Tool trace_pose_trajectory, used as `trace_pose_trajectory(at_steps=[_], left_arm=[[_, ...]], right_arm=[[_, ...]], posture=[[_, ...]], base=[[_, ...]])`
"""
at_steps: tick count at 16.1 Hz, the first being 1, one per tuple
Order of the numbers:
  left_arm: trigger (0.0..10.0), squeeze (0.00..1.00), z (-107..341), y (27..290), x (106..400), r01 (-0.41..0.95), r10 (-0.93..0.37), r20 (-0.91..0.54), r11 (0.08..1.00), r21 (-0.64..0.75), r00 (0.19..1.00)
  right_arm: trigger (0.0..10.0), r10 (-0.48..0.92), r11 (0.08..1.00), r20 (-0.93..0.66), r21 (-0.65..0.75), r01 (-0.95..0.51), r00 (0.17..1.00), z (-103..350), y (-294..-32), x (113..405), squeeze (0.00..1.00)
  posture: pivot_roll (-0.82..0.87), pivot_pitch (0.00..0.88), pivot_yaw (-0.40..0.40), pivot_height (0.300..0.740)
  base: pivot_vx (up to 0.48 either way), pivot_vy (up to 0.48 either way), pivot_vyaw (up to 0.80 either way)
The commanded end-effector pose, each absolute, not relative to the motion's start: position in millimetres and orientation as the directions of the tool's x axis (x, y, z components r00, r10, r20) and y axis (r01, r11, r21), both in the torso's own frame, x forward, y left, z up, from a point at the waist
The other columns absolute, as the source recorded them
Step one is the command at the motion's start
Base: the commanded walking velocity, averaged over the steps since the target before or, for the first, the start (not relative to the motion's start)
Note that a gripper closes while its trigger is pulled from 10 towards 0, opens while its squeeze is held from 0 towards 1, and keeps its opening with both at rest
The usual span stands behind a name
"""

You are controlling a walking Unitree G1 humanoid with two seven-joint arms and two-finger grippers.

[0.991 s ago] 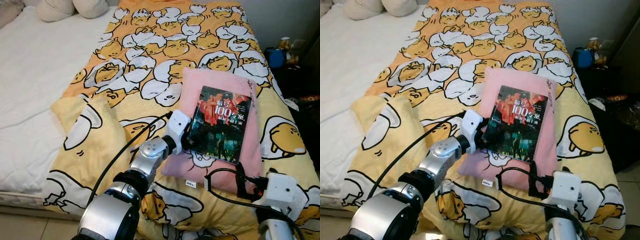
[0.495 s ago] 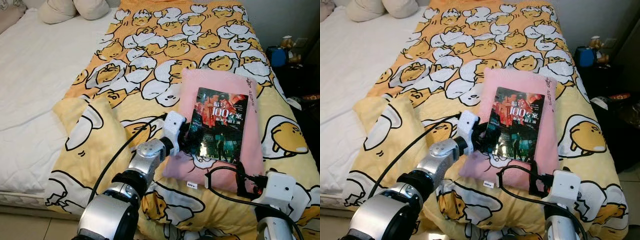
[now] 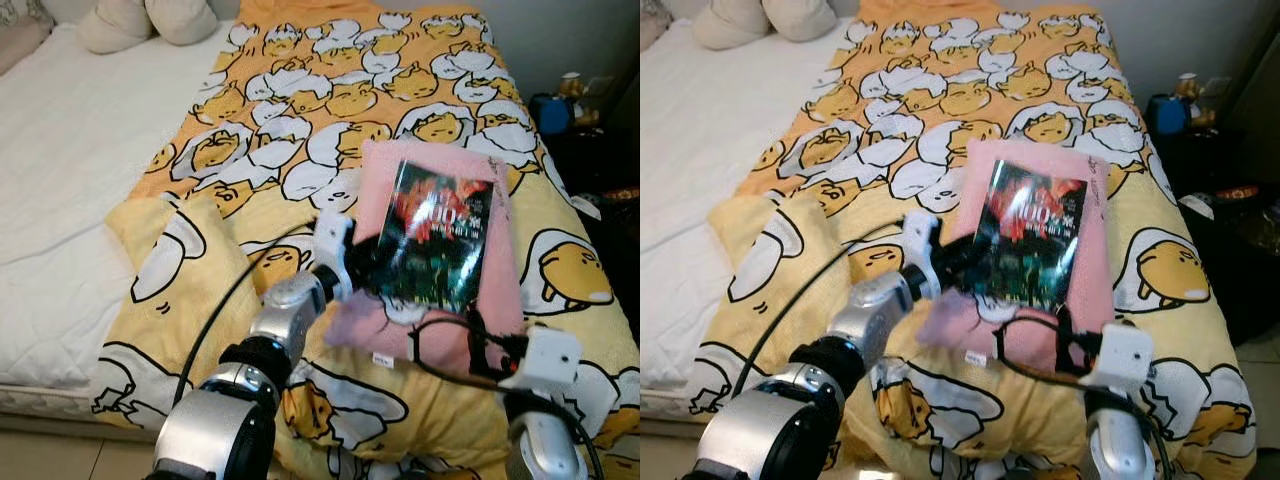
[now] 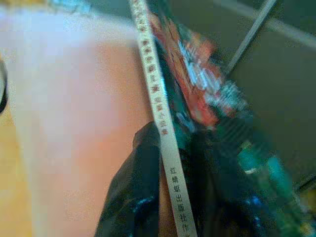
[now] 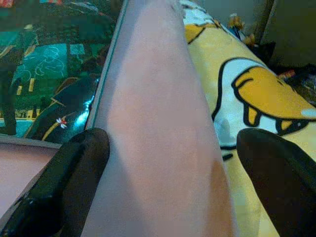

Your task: Clean up the room

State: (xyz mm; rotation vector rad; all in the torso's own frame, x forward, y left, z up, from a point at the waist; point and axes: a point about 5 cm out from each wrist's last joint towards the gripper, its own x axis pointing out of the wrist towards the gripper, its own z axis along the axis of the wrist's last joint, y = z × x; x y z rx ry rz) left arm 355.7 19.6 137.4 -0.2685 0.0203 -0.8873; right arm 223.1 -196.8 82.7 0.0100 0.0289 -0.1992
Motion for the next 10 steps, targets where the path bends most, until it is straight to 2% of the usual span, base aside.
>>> trace_pose_trajectory(at_steps=[1, 4, 6, 8, 10], left_arm=[[0.0, 0.00, 147, 12, 350, 0.813, -0.802, 0.177, 0.523, -0.255, 0.571], [0.0, 0.00, 159, 27, 352, 0.832, -0.803, 0.219, 0.528, -0.171, 0.554], [0.0, 0.00, 160, 44, 357, 0.798, -0.774, 0.199, 0.592, -0.110, 0.601], [0.0, 0.00, 151, 56, 355, 0.761, -0.742, 0.171, 0.635, -0.133, 0.649], [0.0, 0.00, 149, 58, 358, 0.713, -0.692, 0.171, 0.674, -0.192, 0.701]], right_arm=[[10.0, -0.192, 0.981, 0.000, 0.017, 0.192, 0.981, 86, -197, 228, 0.00], [10.0, -0.190, 0.982, 0.008, 0.026, 0.189, 0.982, 86, -197, 238, 0.00], [10.0, -0.166, 0.986, 0.037, 0.032, 0.165, 0.985, 91, -193, 251, 0.00], [10.0, -0.166, 0.986, 0.071, 0.037, 0.163, 0.984, 98, -196, 262, 0.00], [10.0, -0.165, 0.986, 0.082, 0.034, 0.163, 0.983, 100, -198, 267, 0.00]], posture=[[-0.05, 0.076, 0.116, 0.740], [-0.03, 0.043, 0.109, 0.740], [-0.01, 0.005, 0.107, 0.740], [0.01, 0.000, 0.098, 0.740], [0.01, 0.000, 0.095, 0.740]], base=[[0.000, 0.000, 0.00], [0.000, 0.000, 0.00], [0.000, 0.000, 0.00], [0.000, 0.000, 0.00], [0.000, 0.000, 0.00]])
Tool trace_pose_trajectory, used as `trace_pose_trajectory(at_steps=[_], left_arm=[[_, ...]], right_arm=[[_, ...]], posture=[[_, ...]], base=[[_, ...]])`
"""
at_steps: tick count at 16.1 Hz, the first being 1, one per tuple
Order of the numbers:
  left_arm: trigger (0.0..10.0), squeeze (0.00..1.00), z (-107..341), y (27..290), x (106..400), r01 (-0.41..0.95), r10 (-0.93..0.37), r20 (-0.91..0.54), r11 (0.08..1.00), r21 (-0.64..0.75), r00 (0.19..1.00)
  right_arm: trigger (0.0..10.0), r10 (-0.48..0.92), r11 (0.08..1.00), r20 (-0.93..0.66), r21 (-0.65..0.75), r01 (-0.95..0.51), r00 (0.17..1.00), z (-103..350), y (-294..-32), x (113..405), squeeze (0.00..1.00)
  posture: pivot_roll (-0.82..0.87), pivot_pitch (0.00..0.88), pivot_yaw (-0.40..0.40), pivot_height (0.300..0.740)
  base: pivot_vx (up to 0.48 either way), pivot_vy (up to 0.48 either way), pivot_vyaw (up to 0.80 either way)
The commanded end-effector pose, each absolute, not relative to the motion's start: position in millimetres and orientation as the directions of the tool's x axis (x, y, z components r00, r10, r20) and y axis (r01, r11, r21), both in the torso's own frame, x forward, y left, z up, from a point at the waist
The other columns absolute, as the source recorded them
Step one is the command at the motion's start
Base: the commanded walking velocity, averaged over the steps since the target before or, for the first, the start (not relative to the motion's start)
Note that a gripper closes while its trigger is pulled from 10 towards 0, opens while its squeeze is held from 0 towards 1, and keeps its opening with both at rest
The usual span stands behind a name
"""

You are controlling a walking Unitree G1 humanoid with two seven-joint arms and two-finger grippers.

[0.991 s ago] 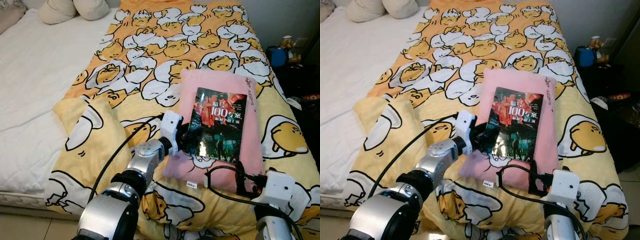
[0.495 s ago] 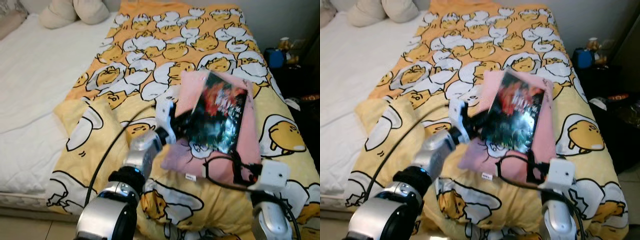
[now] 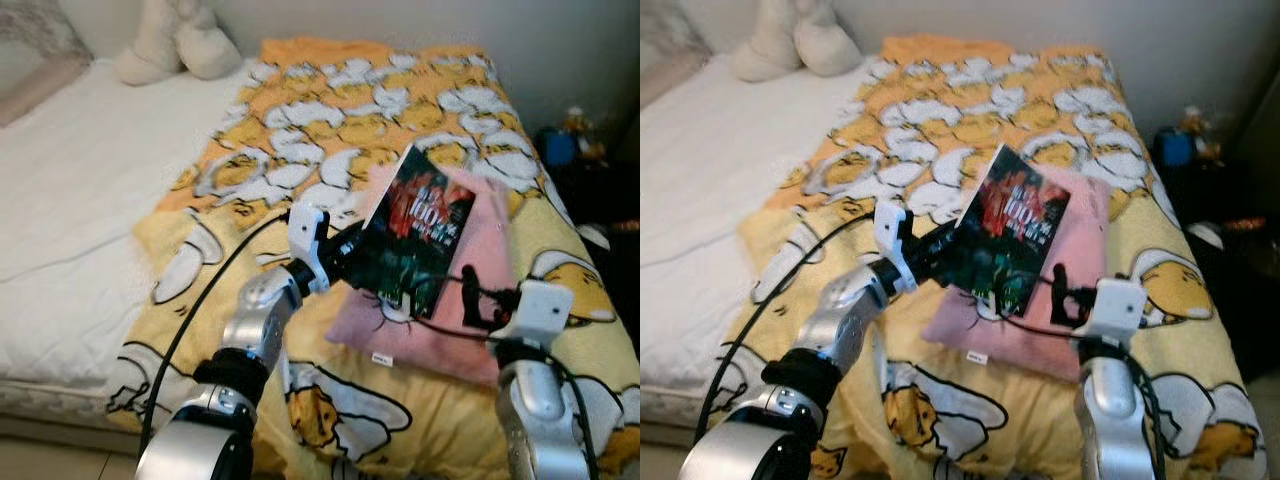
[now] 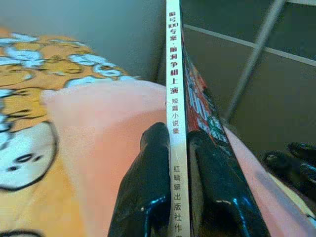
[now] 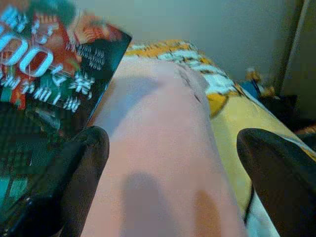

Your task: Clean up the room

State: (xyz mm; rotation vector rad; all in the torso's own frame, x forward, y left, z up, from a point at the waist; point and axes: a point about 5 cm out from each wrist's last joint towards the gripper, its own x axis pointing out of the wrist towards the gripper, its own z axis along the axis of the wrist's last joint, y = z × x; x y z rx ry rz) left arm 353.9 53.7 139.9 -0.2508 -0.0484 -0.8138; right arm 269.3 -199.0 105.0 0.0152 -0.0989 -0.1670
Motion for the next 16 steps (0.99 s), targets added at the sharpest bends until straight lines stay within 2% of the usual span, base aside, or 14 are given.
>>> trace_pose_trajectory(at_steps=[1, 3, 4, 7, 8, 9, 11, 16], left_arm=[[0.0, 0.00, 153, 60, 362, 0.674, -0.650, 0.182, 0.697, -0.243, 0.738], [0.0, 0.00, 160, 67, 372, 0.603, -0.575, 0.186, 0.742, -0.292, 0.797], [0.0, 0.00, 171, 73, 374, 0.592, -0.560, 0.203, 0.788, -0.167, 0.803], [0.0, 0.00, 182, 77, 378, 0.554, -0.538, 0.204, 0.832, -0.027, 0.818], [0.5, 0.00, 183, 75, 380, 0.565, -0.548, 0.186, 0.824, -0.046, 0.815], [10.0, 0.00, 184, 73, 383, 0.562, -0.546, 0.174, 0.825, -0.055, 0.819], [10.0, 0.00, 185, 70, 382, 0.559, -0.542, 0.184, 0.827, -0.057, 0.820], [10.0, 0.00, 175, 74, 381, 0.481, -0.464, 0.172, 0.873, -0.079, 0.869]], right_arm=[[10.0, -0.166, 0.986, 0.089, 0.033, 0.164, 0.982, 101, -199, 269, 0.00], [10.0, -0.198, 0.980, 0.117, 0.005, 0.199, 0.973, 107, -204, 272, 0.00], [10.0, -0.230, 0.973, 0.162, 0.067, 0.222, 0.960, 119, -206, 272, 0.00], [10.0, -0.305, 0.951, 0.206, 0.108, 0.288, 0.930, 131, -209, 274, 0.00], [10.0, -0.309, 0.951, 0.219, 0.101, 0.293, 0.926, 135, -209, 277, 0.00], [10.0, -0.294, 0.956, 0.237, 0.066, 0.286, 0.926, 140, -208, 281, 0.00], [10.0, -0.238, 0.970, 0.252, 0.008, 0.244, 0.938, 145, -205, 285, 0.00], [10.0, -0.166, 0.985, 0.218, -0.001, 0.171, 0.962, 141, -200, 294, 0.00]], posture=[[0.01, 0.000, 0.094, 0.740], [0.01, 0.000, 0.092, 0.740], [0.00, 0.000, 0.102, 0.740], [0.00, 0.000, 0.117, 0.740], [0.00, 0.000, 0.118, 0.740], [0.00, 0.000, 0.115, 0.740], [0.00, 0.000, 0.112, 0.740], [0.02, 0.000, 0.090, 0.740]], base=[[0.000, 0.000, 0.00], [0.000, 0.000, 0.00], [0.000, 0.000, 0.00], [0.000, 0.000, 0.00], [0.000, 0.000, 0.00], [0.000, 0.000, 0.00], [0.000, 0.371, 0.00], [0.000, 0.480, 0.00]])
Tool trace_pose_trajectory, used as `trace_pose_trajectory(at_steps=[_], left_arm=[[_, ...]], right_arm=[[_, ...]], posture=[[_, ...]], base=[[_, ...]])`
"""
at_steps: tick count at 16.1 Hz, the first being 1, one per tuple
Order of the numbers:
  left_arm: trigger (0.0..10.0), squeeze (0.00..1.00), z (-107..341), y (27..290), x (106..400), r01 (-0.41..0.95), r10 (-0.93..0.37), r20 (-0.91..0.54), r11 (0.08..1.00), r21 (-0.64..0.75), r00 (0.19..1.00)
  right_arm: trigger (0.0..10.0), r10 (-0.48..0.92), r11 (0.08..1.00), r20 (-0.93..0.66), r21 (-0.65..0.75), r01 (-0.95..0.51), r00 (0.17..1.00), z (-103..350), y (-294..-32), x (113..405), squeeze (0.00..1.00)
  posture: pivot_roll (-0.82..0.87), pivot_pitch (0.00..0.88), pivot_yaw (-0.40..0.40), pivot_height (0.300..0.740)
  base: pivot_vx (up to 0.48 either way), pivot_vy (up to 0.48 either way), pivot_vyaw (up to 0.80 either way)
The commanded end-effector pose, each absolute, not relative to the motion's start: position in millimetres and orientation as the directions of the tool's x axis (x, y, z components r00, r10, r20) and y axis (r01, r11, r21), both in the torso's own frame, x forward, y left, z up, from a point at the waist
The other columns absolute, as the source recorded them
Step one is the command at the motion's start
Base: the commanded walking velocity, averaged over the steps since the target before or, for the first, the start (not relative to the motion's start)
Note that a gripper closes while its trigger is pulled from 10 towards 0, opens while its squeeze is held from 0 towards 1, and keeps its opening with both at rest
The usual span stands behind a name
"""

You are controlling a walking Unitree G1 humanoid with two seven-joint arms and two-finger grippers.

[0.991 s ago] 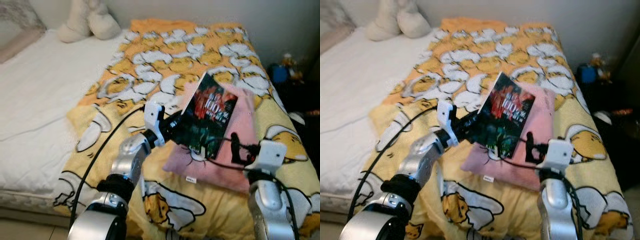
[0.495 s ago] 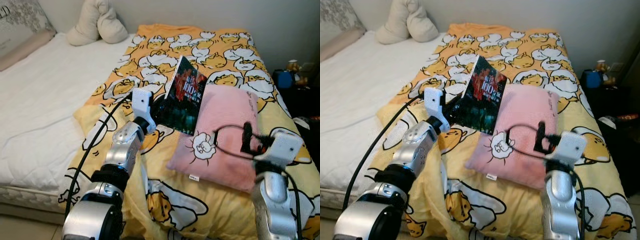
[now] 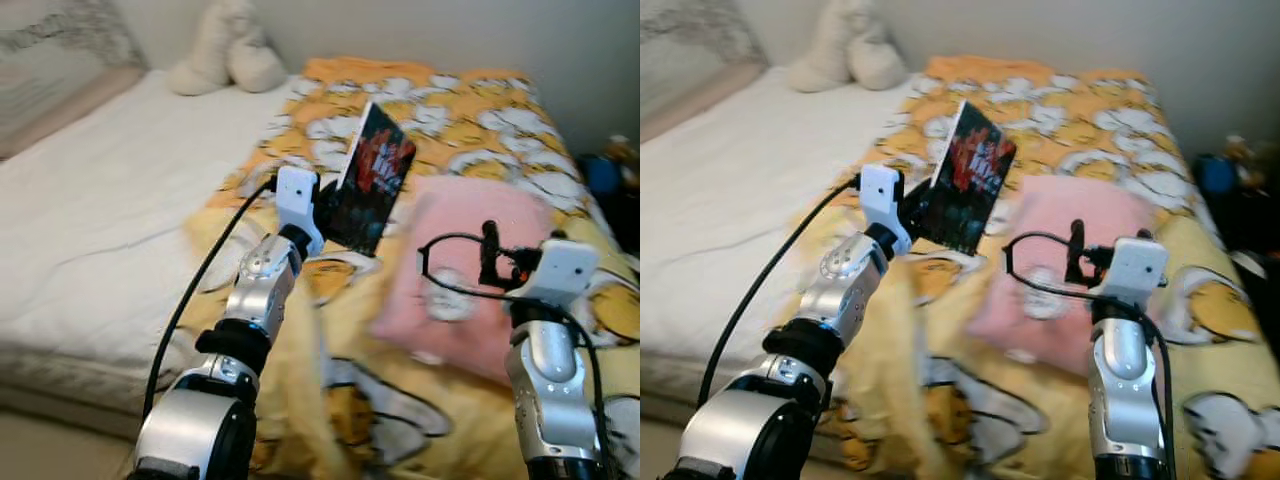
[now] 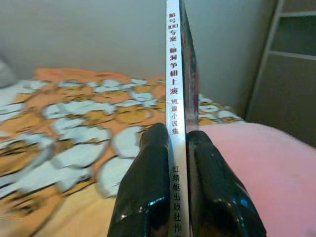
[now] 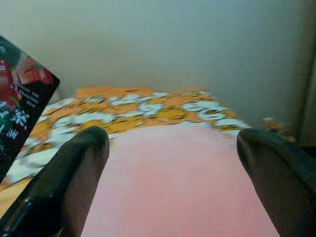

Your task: Clean up the room

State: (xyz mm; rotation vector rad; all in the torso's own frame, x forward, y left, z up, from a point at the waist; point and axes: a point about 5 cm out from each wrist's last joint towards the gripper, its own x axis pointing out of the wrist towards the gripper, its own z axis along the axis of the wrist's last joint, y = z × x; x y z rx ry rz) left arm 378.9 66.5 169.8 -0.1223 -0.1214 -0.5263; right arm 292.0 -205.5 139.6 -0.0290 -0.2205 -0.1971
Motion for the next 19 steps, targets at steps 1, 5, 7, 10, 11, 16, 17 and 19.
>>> trace_pose_trajectory(at_steps=[1, 5, 7, 10, 11, 16, 17, 19], left_arm=[[10.0, 0.00, 174, 75, 381, 0.484, -0.467, 0.171, 0.872, -0.076, 0.868], [10.0, 0.00, 176, 81, 383, 0.504, -0.494, 0.160, 0.863, -0.024, 0.854], [10.0, 0.00, 177, 88, 384, 0.483, -0.475, 0.167, 0.875, -0.007, 0.864], [10.0, 0.00, 171, 88, 383, 0.482, -0.473, 0.149, 0.875, -0.033, 0.868], [10.0, 0.00, 168, 88, 382, 0.481, -0.471, 0.143, 0.875, -0.043, 0.870], [10.0, 0.00, 160, 96, 382, 0.480, -0.471, 0.113, 0.874, -0.072, 0.875], [10.0, 0.00, 161, 96, 383, 0.483, -0.474, 0.111, 0.873, -0.073, 0.873], [10.0, 0.00, 161, 96, 383, 0.485, -0.477, 0.107, 0.872, -0.071, 0.872]], right_arm=[[10.0, -0.159, 0.987, 0.214, -0.002, 0.163, 0.964, 139, -198, 294, 0.00], [10.0, -0.155, 0.988, 0.199, 0.017, 0.155, 0.967, 133, -193, 294, 0.00], [10.0, -0.146, 0.989, 0.195, 0.014, 0.146, 0.970, 130, -189, 292, 0.00], [10.0, -0.122, 0.992, 0.179, 0.012, 0.122, 0.976, 125, -184, 290, 0.00], [10.0, -0.121, 0.993, 0.177, 0.010, 0.121, 0.977, 124, -184, 290, 0.00], [10.0, -0.145, 0.989, 0.134, -0.005, 0.147, 0.980, 111, -191, 283, 0.00], [10.0, -0.144, 0.989, 0.130, -0.008, 0.146, 0.981, 110, -191, 283, 0.00], [10.0, -0.142, 0.989, 0.126, -0.011, 0.145, 0.982, 109, -191, 283, 0.00]], posture=[[0.02, 0.000, 0.090, 0.740], [0.03, 0.000, 0.087, 0.740], [0.04, 0.000, 0.099, 0.740], [0.03, 0.000, 0.094, 0.740], [0.03, 0.000, 0.097, 0.740], [0.03, 0.000, 0.097, 0.740], [0.03, 0.000, 0.097, 0.740], [0.02, 0.000, 0.097, 0.740]], base=[[0.000, 0.480, 0.68], [0.000, 0.480, 0.34], [0.000, 0.480, 0.00], [0.000, 0.480, 0.00], [0.000, 0.480, 0.00], [0.000, 0.480, 0.00], [0.000, 0.480, 0.00], [0.000, 0.480, 0.00]])
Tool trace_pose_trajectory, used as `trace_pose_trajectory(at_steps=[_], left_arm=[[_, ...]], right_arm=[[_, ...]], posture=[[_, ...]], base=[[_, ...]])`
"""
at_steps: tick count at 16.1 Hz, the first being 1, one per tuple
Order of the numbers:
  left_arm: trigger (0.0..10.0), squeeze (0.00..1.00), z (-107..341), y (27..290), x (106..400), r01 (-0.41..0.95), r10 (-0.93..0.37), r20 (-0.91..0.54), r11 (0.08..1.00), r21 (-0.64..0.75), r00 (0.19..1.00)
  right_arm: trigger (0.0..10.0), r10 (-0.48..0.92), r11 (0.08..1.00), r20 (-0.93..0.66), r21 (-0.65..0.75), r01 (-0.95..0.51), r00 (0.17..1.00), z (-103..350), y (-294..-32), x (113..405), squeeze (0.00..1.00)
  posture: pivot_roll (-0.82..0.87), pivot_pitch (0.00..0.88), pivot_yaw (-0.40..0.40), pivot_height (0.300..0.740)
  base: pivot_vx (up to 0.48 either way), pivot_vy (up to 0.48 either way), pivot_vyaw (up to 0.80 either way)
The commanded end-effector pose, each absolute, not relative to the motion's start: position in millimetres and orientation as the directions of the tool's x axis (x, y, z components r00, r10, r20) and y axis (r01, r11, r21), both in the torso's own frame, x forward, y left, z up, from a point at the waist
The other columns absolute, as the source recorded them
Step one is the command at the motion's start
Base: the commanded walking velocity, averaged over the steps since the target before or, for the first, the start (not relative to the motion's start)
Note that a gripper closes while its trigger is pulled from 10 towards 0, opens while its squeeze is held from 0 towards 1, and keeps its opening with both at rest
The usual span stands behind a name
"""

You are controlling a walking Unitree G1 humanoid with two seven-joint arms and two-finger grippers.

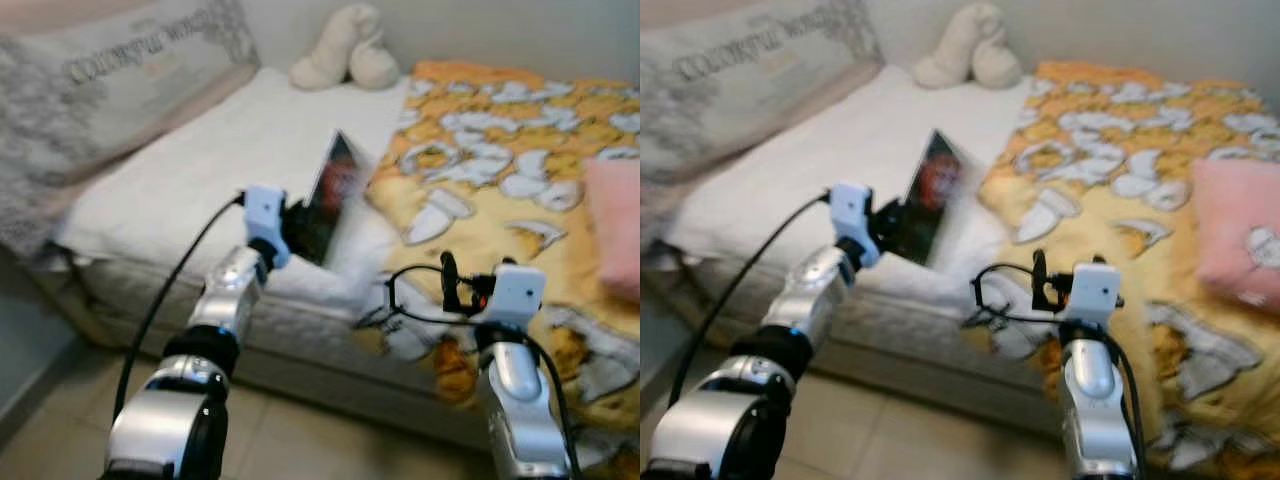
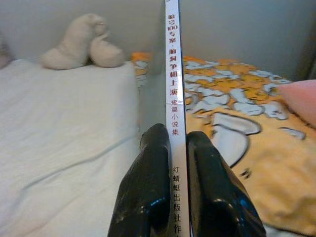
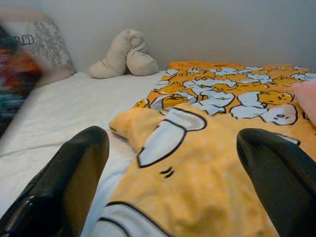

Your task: Clean up the room

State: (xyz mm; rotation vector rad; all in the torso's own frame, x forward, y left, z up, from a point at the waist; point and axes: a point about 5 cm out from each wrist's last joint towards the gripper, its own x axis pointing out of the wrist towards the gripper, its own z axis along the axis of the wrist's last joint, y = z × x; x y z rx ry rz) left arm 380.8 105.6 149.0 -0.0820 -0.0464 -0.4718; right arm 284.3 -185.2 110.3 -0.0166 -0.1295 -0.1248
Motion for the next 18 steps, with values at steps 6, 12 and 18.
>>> trace_pose_trajectory(at_steps=[6, 12, 18], left_arm=[[10.0, 0.00, 139, 94, 372, 0.471, -0.466, 0.068, 0.875, -0.110, 0.882], [10.0, 0.00, 158, 89, 379, 0.503, -0.492, 0.115, 0.858, -0.102, 0.863], [10.0, 0.00, 157, 90, 382, 0.504, -0.497, 0.092, 0.859, -0.086, 0.863]], right_arm=[[10.0, -0.105, 0.994, 0.071, -0.026, 0.107, 0.992, 97, -188, 277, 0.00], [10.0, -0.054, 0.997, 0.035, -0.054, 0.056, 0.998, 88, -182, 283, 0.00], [10.0, -0.047, 0.998, 0.041, -0.036, 0.049, 0.998, 87, -176, 282, 0.00]], posture=[[0.03, 0.000, 0.074, 0.740], [0.04, 0.000, 0.063, 0.740], [0.03, 0.000, 0.072, 0.740]], base=[[0.145, 0.265, 0.00], [0.394, 0.183, 0.00], [0.464, 0.000, 0.00]])
